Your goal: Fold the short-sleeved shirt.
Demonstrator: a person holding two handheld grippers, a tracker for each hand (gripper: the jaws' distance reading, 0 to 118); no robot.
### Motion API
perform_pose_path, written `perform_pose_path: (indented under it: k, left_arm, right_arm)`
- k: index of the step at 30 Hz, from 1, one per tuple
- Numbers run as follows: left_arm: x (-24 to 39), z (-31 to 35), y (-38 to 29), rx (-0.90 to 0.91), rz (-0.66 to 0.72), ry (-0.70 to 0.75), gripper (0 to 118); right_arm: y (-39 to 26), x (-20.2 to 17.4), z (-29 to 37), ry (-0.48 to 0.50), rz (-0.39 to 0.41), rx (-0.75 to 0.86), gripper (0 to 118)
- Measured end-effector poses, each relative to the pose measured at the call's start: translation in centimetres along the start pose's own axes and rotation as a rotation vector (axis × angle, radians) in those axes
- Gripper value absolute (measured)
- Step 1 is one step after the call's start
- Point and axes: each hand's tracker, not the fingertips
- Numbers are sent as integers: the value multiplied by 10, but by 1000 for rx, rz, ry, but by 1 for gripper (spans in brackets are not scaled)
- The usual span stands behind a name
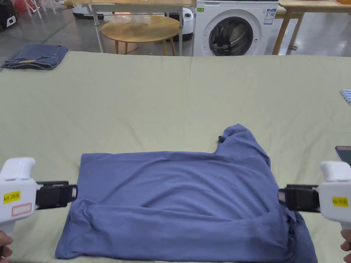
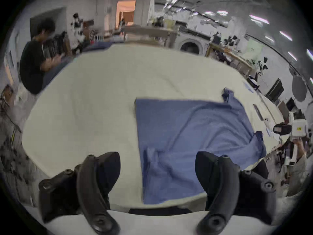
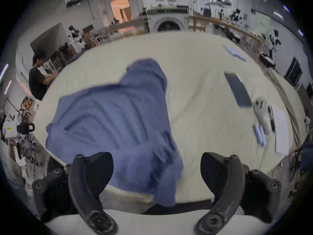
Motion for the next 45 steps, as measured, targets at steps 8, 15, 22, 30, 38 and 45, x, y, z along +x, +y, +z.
perform_pose_path:
  k: [8, 15, 22, 30, 38, 45]
  left_arm:
    - [24, 8, 25, 35, -2, -136, 0]
    - [18, -16, 27, 11, 9, -147, 0]
    - [23, -31, 33, -32, 25, -146, 0]
    - [11, -45, 40, -66, 53, -110, 0]
    - [4, -68, 70, -77, 55, -108, 0]
    - [-24, -170, 141, -176, 89, 48, 113]
  right_arm:
    - [45, -20, -18, 52, 32, 43, 0]
    - [120, -8, -80, 42, -58, -21, 48]
    - [167, 26, -225, -52, -237, -223, 118]
    - [145, 4, -251, -208, -99, -343, 59]
    - [168, 10, -252, -128, -86, -352, 2]
    - [156, 0, -256, -151, -73, -349, 2]
